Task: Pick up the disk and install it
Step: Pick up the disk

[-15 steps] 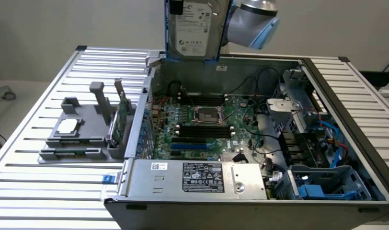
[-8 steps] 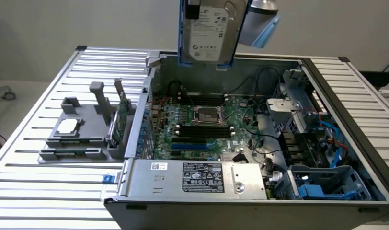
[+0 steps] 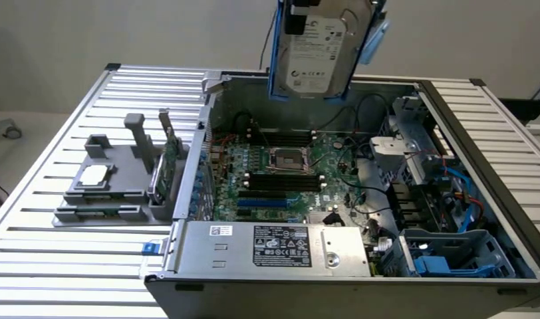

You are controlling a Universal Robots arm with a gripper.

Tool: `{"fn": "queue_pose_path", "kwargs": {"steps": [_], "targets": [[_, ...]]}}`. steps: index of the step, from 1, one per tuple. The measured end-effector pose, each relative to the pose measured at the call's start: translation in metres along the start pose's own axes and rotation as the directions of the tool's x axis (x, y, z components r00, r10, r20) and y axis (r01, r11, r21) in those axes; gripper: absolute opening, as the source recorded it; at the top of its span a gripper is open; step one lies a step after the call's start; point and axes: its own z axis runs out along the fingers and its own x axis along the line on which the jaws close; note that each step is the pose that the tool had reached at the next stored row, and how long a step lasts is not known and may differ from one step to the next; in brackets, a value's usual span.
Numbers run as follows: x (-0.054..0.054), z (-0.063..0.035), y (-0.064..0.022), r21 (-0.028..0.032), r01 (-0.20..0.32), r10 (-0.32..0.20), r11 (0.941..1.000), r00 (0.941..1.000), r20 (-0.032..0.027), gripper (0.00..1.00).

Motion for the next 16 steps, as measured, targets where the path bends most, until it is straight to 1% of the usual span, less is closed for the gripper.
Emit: {"fn": "queue_pose_path", "kwargs": {"steps": [16], "targets": [[0.041,-0.0075,-0.0596,0.0000,0.000,0.000,1.0000,1.0000,0.0000,0.33]]}}
